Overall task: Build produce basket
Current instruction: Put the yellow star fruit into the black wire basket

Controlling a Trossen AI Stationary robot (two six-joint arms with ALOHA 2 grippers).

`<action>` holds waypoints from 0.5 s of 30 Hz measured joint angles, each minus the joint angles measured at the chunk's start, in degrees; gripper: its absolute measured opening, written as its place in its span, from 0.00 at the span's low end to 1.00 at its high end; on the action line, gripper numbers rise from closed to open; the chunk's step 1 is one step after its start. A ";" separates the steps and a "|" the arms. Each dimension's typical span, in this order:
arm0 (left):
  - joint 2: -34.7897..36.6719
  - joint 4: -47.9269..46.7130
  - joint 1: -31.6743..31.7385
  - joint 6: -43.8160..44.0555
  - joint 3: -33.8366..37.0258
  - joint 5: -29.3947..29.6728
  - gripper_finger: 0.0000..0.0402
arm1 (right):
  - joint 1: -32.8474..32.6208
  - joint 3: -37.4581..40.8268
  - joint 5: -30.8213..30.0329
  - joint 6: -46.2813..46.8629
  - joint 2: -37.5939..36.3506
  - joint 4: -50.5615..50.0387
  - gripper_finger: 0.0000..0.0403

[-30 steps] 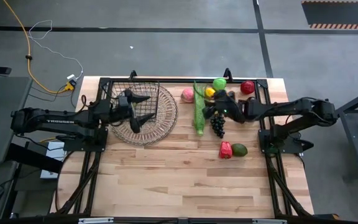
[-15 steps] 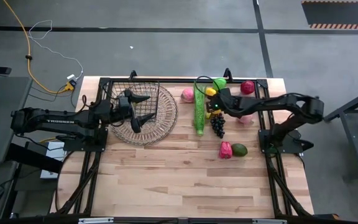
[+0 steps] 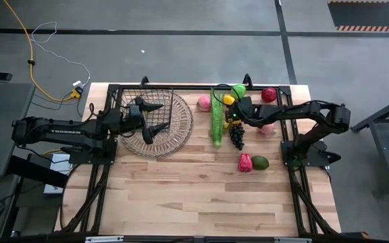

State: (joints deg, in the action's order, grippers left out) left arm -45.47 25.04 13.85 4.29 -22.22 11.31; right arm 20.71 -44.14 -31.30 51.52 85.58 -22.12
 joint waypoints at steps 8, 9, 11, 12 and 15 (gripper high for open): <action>0.00 0.00 0.00 0.03 0.00 0.00 0.99 | 0.02 0.00 -0.15 1.05 -0.02 -1.85 0.31; 0.00 -0.01 0.00 0.02 0.00 0.00 0.99 | 0.12 -0.02 -0.17 1.05 -0.02 -2.40 0.31; 0.00 -0.16 0.00 0.03 0.00 0.00 0.99 | 0.53 -0.04 -0.05 1.05 -0.02 -3.84 0.31; 0.00 -0.23 0.00 0.04 0.00 0.00 0.99 | 0.77 -0.01 -0.04 1.04 0.00 -4.67 0.31; 0.00 -0.37 0.00 0.04 0.00 -0.02 0.99 | 1.57 0.00 -0.06 1.01 0.00 -5.17 0.31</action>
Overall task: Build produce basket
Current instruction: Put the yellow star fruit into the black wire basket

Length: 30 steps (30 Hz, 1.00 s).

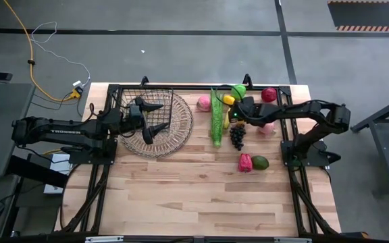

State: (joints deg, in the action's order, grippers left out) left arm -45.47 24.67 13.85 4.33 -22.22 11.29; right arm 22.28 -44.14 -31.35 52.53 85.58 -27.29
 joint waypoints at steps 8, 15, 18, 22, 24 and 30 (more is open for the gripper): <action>0.00 -0.02 0.00 0.00 0.00 0.00 0.99 | 0.62 0.00 -0.79 -1.57 0.00 -0.20 0.26; 0.00 -0.02 0.00 -0.02 0.00 0.00 0.99 | 0.57 0.00 -2.33 -5.89 -0.10 -0.69 0.03; 0.00 -0.02 0.00 -0.02 0.00 0.00 0.99 | -0.09 0.00 -3.88 -7.73 -1.80 -1.04 0.04; 0.00 -0.03 0.00 -0.02 0.00 0.00 0.99 | -3.05 0.00 -8.63 -10.85 -6.95 -1.25 0.02; -0.01 -0.02 0.00 -0.02 0.00 -0.01 0.99 | -5.55 0.00 -10.60 -14.39 -10.04 1.00 0.02; 0.00 -0.02 0.00 -0.02 0.00 -0.13 0.99 | -15.29 0.00 -10.17 -30.19 -15.65 18.05 0.01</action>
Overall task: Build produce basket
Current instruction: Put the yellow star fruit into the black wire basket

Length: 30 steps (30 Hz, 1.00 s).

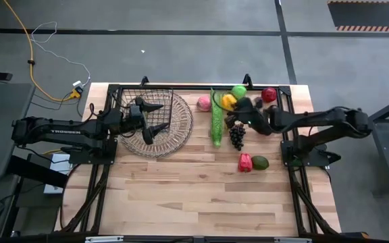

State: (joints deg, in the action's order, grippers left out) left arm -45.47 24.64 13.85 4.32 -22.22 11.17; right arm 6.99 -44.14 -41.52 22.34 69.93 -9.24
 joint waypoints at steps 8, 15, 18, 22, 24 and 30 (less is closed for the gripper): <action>-0.02 0.04 -0.02 1.41 0.00 -2.49 0.99 | -7.06 0.00 14.40 -17.32 2.87 24.42 0.01; -1.52 2.97 -0.04 1.20 -0.04 -6.30 0.99 | -7.42 0.00 23.67 -22.41 8.31 40.70 0.01; -4.22 6.47 -0.04 1.00 -0.04 -7.07 0.99 | -7.40 0.00 27.01 -22.81 11.36 47.95 0.01; -9.69 12.08 -0.04 -2.61 -0.04 -9.58 0.99 | -7.40 0.00 29.82 -23.58 14.70 55.14 0.01; -12.30 15.37 -0.09 -4.16 -0.04 -9.93 0.99 | -7.40 0.00 30.76 -24.37 15.69 56.84 0.01; -18.93 23.29 -0.09 -5.07 -0.07 -9.93 0.99 | -7.42 0.00 32.65 -25.41 16.05 59.20 0.01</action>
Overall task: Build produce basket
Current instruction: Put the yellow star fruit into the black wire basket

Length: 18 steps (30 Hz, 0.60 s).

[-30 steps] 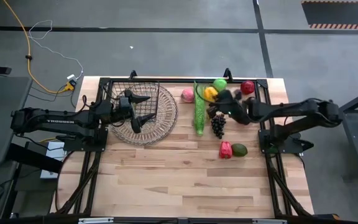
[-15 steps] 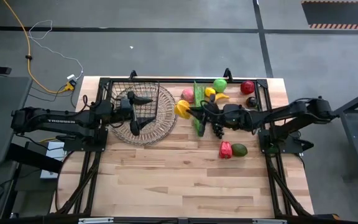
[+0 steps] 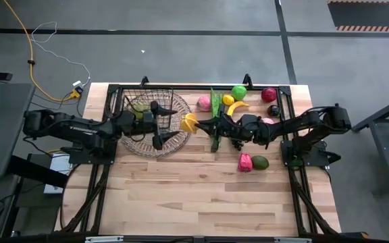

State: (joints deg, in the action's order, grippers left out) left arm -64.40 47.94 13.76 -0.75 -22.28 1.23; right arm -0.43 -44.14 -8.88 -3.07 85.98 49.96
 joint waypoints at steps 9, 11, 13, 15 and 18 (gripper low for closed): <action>-6.41 5.27 -0.75 0.52 -1.98 -5.73 0.99 | 0.00 0.00 0.13 -1.92 0.01 0.40 0.01; -7.17 5.05 -1.37 -0.11 -2.59 -5.73 0.97 | 0.00 0.00 0.43 -1.92 0.01 0.40 0.01; -7.60 5.18 -1.99 -1.04 -3.11 -5.10 0.93 | 0.00 0.00 0.58 -1.95 0.01 0.36 0.01; -7.61 5.17 -2.36 -1.40 -3.13 -3.58 0.87 | 0.00 0.00 0.58 -1.95 0.01 0.31 0.01; -7.61 5.14 -2.62 -1.40 -3.13 -0.65 0.76 | 0.00 0.00 0.56 -2.38 0.01 0.28 0.01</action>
State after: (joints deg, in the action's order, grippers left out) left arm -72.01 53.08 11.14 -2.15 -25.41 0.59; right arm -0.43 -44.14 -8.32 -5.45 86.00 50.24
